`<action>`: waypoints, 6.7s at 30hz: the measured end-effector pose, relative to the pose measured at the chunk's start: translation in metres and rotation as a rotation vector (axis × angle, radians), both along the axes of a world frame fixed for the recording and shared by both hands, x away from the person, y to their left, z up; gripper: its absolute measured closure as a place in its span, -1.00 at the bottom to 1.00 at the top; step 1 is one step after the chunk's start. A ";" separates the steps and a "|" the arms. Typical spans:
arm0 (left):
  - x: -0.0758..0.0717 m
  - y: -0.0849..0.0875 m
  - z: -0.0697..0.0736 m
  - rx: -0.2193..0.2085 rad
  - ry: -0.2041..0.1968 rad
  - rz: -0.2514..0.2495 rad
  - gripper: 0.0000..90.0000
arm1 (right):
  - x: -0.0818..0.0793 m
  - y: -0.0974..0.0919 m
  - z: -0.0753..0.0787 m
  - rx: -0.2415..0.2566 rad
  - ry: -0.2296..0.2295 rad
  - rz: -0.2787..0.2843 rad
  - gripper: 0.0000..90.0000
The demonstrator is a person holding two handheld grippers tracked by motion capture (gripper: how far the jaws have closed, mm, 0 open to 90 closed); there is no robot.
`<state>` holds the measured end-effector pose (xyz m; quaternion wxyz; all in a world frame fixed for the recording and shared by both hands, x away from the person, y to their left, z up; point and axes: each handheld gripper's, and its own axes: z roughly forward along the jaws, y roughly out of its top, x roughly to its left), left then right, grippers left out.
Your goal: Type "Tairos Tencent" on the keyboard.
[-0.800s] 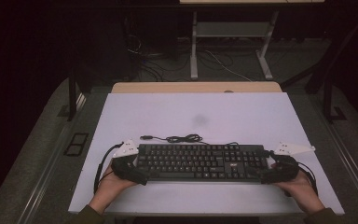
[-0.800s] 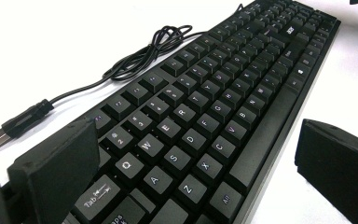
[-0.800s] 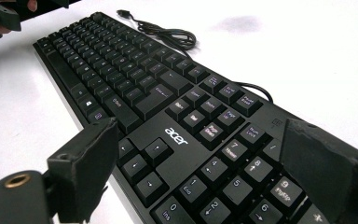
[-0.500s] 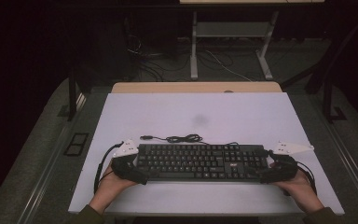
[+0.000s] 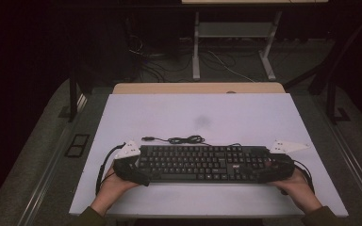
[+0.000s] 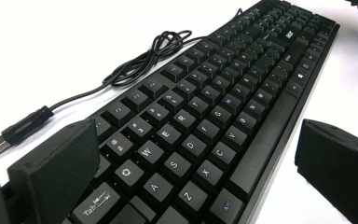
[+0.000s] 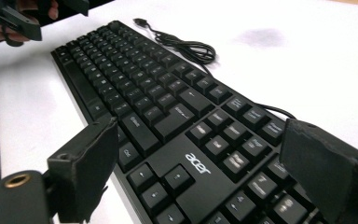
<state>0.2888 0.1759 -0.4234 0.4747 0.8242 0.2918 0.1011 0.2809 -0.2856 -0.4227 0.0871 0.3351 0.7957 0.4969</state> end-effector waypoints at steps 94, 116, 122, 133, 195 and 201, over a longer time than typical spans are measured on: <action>0.007 -0.015 0.002 0.004 -0.008 -0.028 -1.00 | 0.023 0.086 -0.010 -0.157 0.074 0.266 0.98; 0.010 -0.017 0.002 0.001 -0.007 -0.031 -1.00 | 0.023 0.087 -0.017 -0.197 0.094 0.269 0.98; 0.013 -0.023 0.003 0.004 -0.009 -0.042 -1.00 | 0.023 0.087 -0.017 -0.197 0.094 0.269 0.98; 0.018 -0.028 0.004 0.000 -0.009 -0.048 -1.00 | 0.023 0.087 -0.017 -0.194 0.098 0.270 0.98; 0.047 -0.058 -0.009 0.124 0.135 -0.112 0.98 | 0.023 0.086 -0.017 -0.192 0.103 0.267 0.98; 0.046 -0.059 -0.009 0.142 0.129 -0.115 0.99 | 0.023 0.086 -0.017 -0.193 0.102 0.267 0.98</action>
